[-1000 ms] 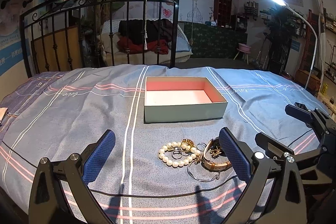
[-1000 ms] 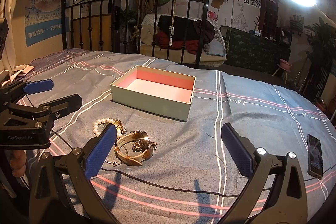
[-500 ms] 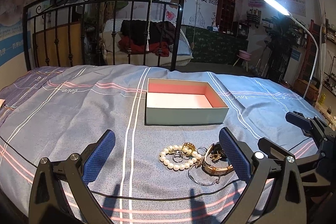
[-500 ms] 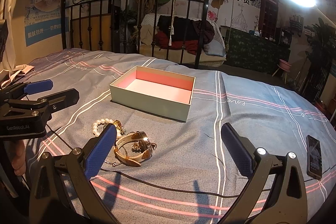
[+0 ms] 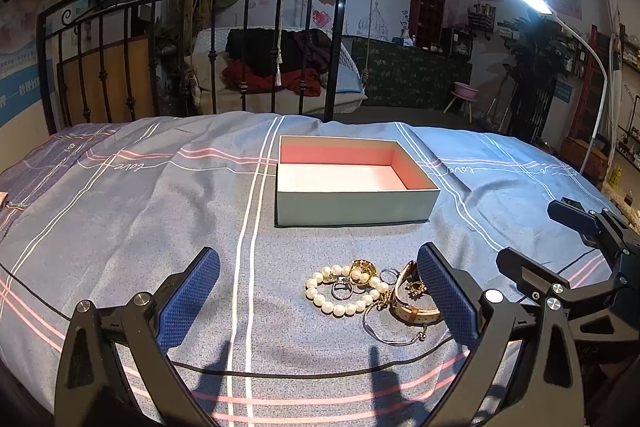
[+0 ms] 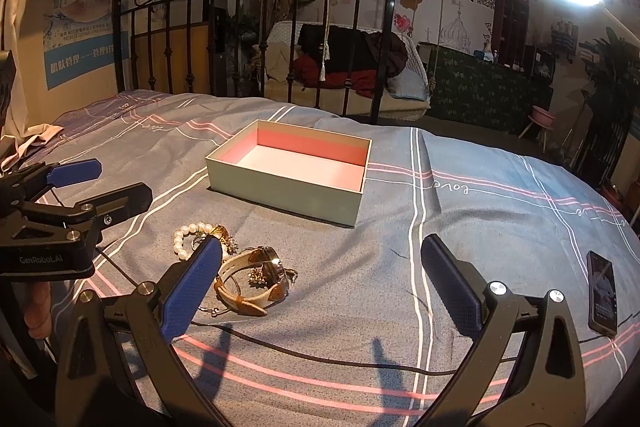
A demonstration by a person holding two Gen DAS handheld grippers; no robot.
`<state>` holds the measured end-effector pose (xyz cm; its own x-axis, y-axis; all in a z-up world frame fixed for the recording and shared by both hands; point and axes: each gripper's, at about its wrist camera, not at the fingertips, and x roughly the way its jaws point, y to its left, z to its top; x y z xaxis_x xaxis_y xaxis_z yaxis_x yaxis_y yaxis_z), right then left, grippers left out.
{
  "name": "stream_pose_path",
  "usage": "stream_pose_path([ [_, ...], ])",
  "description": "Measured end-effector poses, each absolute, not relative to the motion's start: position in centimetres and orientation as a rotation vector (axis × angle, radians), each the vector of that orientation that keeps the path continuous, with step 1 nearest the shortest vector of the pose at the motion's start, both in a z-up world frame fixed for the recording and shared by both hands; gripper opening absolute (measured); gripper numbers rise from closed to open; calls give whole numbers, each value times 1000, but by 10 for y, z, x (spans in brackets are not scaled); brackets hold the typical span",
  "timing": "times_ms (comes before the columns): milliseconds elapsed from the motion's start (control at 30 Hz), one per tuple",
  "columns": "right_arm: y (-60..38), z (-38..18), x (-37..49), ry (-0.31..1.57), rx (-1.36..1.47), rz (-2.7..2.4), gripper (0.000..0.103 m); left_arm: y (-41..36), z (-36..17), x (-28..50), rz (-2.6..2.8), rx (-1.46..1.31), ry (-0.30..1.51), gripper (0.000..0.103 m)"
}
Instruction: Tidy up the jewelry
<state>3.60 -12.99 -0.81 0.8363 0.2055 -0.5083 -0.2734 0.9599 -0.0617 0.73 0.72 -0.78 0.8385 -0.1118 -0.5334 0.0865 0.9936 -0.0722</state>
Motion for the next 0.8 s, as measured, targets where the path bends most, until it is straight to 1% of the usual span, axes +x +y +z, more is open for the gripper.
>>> stream_pose_path([
  [200, -126, -15, 48, 605, -155, 251, 97, 10, -19, 18, -97, -5, 656, 97],
  [267, -127, -19, 55, 644, -146, 262, 87, 13, -23, 23, -89, 9, 688, 96],
  [333, -127, -24, 61, 680, -134, 271, 83, 18, -27, 29, -88, 10, 721, 95],
  [400, -126, -29, 66, 705, -131, 278, 81, 20, -34, 38, -89, 21, 764, 91],
  [567, -124, -40, 74, 745, -128, 287, 76, 15, -57, 61, -92, 96, 892, 70],
  [600, -124, -42, 75, 753, -128, 288, 75, 14, -61, 64, -89, 107, 906, 70],
  [700, -124, -48, 82, 781, -122, 299, 66, 11, -64, 73, -87, 120, 925, 68],
  [767, -123, -52, 88, 806, -109, 314, 57, 10, -68, 81, -79, 125, 950, 65],
  [800, -122, -54, 90, 816, -102, 322, 56, 11, -71, 84, -82, 120, 968, 65],
])
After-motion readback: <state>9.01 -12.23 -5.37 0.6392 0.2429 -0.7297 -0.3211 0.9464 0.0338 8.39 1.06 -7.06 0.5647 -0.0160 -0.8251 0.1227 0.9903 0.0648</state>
